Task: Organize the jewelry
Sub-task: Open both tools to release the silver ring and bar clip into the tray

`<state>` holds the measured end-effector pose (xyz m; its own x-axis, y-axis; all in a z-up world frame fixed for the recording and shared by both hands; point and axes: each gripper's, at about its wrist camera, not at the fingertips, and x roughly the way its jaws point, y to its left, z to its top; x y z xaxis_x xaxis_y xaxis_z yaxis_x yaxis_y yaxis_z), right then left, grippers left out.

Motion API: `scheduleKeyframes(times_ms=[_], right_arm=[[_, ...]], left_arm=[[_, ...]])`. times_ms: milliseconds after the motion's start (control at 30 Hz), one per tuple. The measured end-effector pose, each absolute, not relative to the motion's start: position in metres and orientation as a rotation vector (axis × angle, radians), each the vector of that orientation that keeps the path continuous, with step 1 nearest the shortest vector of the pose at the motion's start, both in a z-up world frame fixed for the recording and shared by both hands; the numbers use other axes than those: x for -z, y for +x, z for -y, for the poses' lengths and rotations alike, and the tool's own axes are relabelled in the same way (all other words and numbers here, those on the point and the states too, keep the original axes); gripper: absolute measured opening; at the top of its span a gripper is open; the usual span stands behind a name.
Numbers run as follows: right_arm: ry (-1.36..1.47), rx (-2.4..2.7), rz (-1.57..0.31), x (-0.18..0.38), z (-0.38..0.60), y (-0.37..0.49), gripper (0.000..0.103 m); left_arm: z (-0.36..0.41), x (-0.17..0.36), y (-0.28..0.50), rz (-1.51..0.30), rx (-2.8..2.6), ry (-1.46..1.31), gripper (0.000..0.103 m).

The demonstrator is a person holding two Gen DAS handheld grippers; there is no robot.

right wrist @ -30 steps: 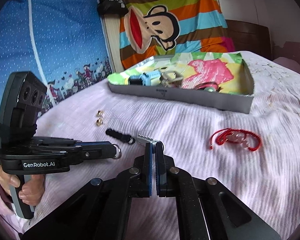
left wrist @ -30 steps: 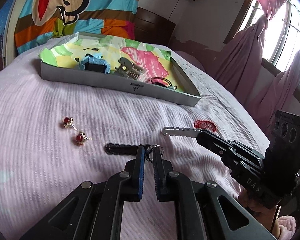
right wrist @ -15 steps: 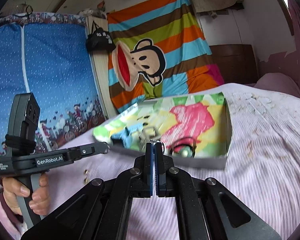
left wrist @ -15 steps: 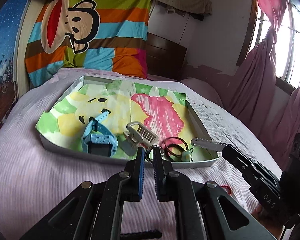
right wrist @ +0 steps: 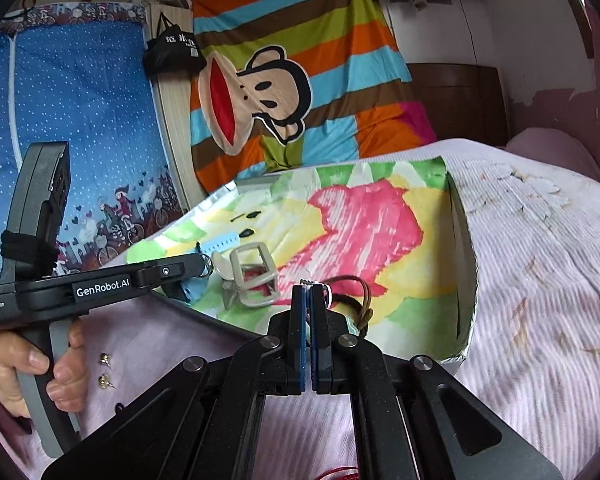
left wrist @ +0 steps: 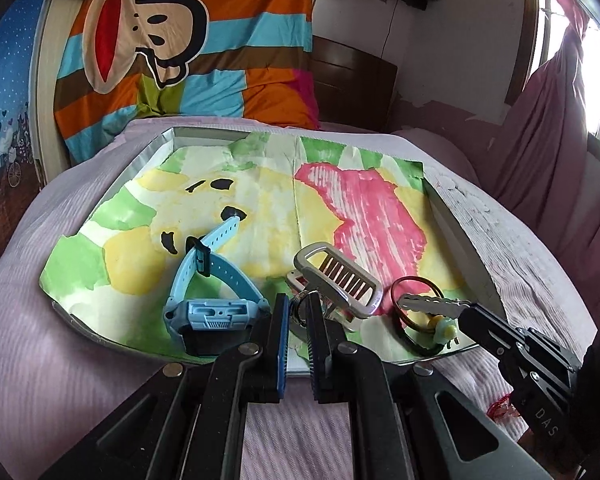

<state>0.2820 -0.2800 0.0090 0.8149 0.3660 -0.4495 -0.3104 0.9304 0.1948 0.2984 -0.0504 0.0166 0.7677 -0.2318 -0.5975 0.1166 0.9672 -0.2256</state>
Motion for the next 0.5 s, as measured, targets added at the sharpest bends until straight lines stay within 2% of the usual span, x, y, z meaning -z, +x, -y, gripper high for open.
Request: scheduleKeyframes(times_ms=[433,500], right_arm=[[0.097,-0.348,-0.554,0.008,0.274,0.293,0.002],[0.097,-0.348,-0.551,0.008,0.276,0.291,0.002]], left_arm=[[0.055,-0.009,0.297,-0.673,0.192,-0.180,0.008],[0.055,-0.010,0.294,-0.668,0.194,-0.177,0.015]])
